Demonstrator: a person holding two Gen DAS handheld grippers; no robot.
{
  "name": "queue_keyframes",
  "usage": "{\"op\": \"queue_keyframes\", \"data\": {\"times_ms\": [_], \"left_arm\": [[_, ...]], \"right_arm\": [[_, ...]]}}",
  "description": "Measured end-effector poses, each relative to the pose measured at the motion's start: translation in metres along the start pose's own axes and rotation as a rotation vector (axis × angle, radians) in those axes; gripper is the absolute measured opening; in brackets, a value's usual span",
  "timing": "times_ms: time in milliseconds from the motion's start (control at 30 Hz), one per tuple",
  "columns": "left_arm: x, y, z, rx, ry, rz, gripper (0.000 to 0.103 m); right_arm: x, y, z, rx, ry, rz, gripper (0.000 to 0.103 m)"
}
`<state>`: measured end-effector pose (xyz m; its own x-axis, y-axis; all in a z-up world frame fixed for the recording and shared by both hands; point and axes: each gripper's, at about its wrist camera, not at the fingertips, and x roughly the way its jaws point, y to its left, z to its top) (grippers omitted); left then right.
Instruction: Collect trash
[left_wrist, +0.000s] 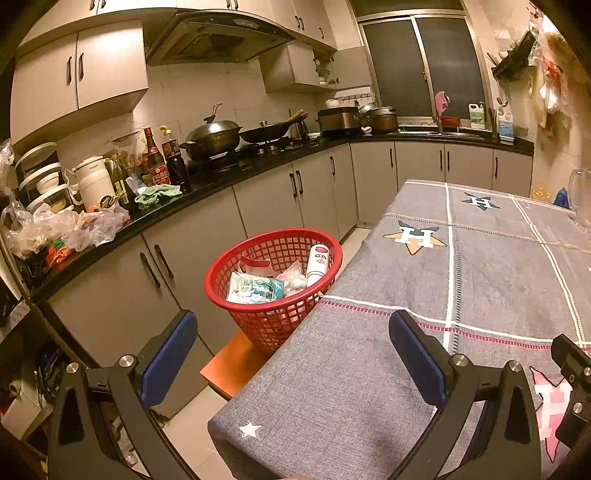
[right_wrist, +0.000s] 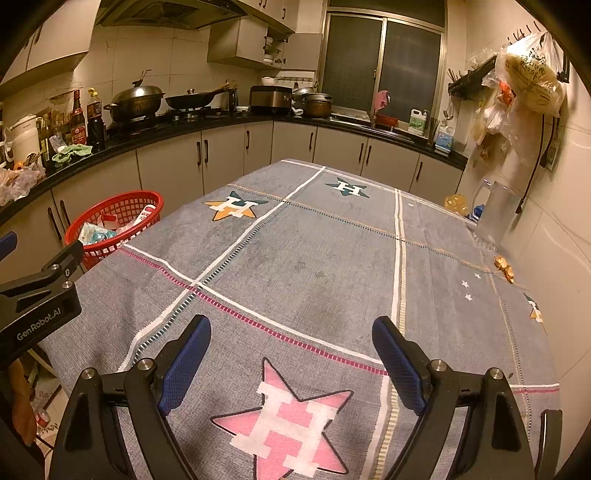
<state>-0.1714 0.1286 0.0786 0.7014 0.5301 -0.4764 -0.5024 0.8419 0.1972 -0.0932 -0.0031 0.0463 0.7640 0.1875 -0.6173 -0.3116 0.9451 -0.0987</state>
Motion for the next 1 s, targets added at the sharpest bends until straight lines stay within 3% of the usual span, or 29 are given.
{"op": "queue_keyframes", "data": {"times_ms": [1000], "left_arm": [[0.0012,-0.0017,-0.0068,0.004,0.016,-0.015,0.103]], "right_arm": [[-0.0020,-0.0019,-0.0040,0.014,0.001,0.001,0.092]]}}
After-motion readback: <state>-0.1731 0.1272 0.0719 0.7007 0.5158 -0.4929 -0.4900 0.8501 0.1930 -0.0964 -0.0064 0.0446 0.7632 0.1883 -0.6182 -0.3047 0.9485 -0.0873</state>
